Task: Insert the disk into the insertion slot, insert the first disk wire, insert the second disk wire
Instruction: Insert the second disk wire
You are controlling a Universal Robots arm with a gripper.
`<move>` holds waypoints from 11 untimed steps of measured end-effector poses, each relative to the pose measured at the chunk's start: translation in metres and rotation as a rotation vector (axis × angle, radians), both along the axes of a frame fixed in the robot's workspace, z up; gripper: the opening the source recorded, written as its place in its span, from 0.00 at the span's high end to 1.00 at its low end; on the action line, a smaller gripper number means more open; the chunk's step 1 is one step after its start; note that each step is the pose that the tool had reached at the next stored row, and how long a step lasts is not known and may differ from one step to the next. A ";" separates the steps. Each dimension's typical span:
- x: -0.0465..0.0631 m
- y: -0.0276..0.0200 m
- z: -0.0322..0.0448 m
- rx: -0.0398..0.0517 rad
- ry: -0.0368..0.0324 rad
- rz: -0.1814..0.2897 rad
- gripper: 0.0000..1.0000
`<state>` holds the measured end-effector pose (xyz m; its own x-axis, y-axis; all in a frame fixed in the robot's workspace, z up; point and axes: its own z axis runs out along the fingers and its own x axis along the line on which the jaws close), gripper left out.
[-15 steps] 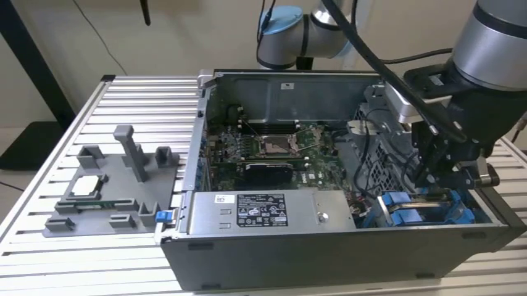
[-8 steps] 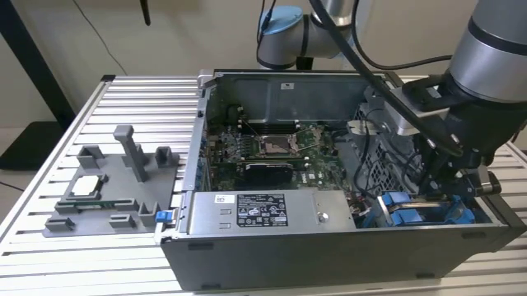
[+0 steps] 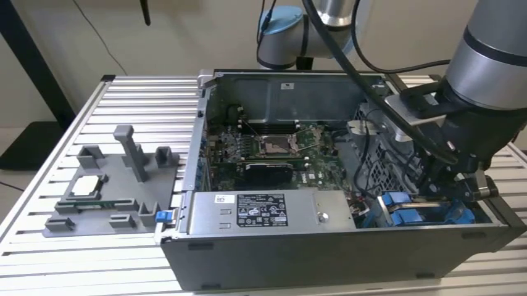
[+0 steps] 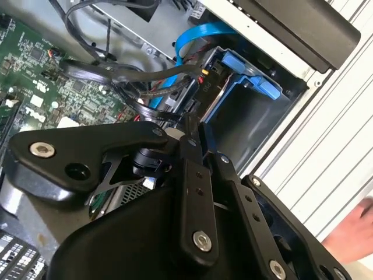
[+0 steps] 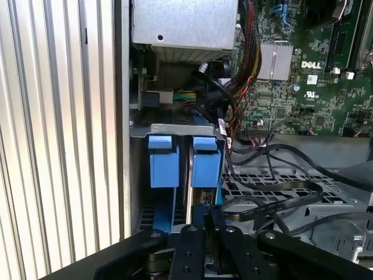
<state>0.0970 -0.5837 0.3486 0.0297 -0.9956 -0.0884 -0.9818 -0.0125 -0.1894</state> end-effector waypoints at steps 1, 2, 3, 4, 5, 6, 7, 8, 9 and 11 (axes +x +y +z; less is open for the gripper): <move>0.000 0.0000 0.0000 0.0001 -0.0001 0.000 1.00; 0.001 0.0000 -0.0001 0.0002 -0.0001 0.000 1.00; 0.001 0.0000 -0.0004 0.0003 -0.0001 0.000 1.00; 0.002 0.0000 -0.0007 0.0004 -0.0001 0.000 1.00; 0.003 0.0000 -0.0008 0.0005 -0.0001 0.000 1.00; 0.004 0.0002 -0.0011 0.0007 -0.0005 0.000 1.00; 0.004 0.0003 -0.0015 0.0007 -0.0009 0.000 1.00; 0.004 0.0005 -0.0020 0.0008 -0.0015 0.000 1.00; 0.004 0.0008 -0.0025 0.0008 -0.0021 0.000 1.00; 0.005 0.0016 -0.0036 0.0006 -0.0030 0.000 1.00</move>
